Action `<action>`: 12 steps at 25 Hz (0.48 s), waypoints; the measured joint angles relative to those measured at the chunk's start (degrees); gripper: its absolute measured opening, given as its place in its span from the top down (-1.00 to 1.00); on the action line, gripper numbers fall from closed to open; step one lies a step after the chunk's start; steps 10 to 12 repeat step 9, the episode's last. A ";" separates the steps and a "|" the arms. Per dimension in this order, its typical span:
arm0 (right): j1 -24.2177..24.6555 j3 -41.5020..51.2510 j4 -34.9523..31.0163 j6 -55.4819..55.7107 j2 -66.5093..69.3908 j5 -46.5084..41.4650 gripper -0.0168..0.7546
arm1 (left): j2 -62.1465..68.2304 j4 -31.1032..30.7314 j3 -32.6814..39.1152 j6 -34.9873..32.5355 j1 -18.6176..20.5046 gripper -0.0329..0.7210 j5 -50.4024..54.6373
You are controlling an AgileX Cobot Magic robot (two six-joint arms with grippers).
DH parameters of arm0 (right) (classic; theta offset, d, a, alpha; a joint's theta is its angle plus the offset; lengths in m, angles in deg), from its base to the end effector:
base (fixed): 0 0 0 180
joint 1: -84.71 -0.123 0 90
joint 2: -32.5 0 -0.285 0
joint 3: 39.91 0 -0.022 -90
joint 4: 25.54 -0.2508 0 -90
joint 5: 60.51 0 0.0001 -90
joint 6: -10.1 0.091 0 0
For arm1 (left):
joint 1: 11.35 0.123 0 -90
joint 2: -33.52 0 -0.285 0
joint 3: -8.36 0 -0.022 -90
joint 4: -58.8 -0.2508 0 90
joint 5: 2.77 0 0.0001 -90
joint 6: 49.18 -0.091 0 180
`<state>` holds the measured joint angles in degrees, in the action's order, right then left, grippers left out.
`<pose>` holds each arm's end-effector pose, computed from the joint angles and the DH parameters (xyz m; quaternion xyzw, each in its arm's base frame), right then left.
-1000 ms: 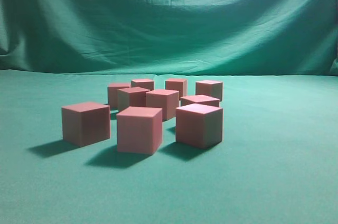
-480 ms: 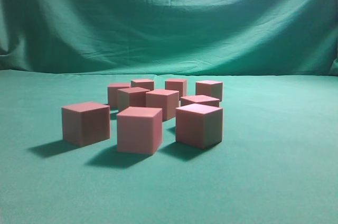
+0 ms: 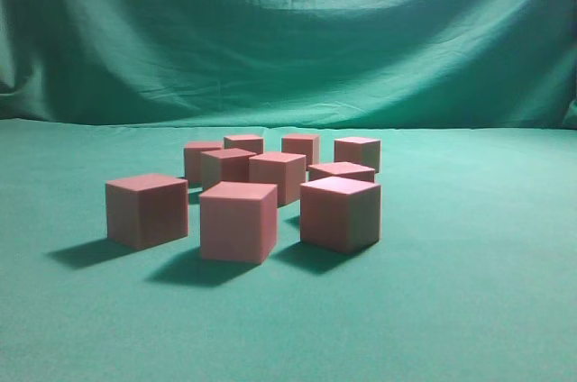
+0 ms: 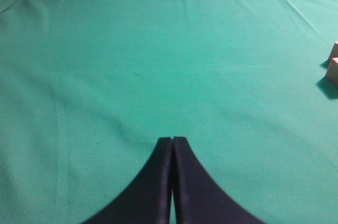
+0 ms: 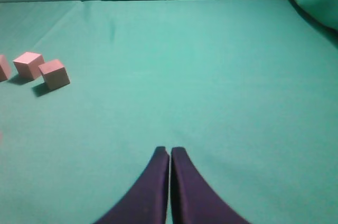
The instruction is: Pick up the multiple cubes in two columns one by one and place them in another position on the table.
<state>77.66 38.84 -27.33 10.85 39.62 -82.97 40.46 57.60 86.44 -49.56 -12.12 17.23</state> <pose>0.0516 0.0075 0.1696 -0.0363 0.8098 0.0531 0.5831 0.0529 -0.0001 0.1775 0.0136 0.7933 0.0068 0.6086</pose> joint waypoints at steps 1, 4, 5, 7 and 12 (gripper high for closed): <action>0.00 0.00 0.00 0.00 0.00 0.00 0.96 | 0.00 0.00 0.00 0.00 0.00 0.91 0.00; 0.00 0.00 0.00 0.00 0.00 0.00 0.96 | 0.00 0.00 0.00 0.00 0.00 0.91 0.00; 0.00 0.00 0.00 0.00 0.00 0.00 0.96 | 0.00 0.00 0.00 0.00 0.00 0.91 0.00; 0.00 0.00 0.00 0.00 0.00 0.00 0.96 | 0.00 0.00 0.00 0.00 0.00 0.91 0.00; 0.00 0.00 0.00 0.00 0.00 0.00 0.96 | 0.00 0.00 0.00 0.00 0.00 0.91 0.00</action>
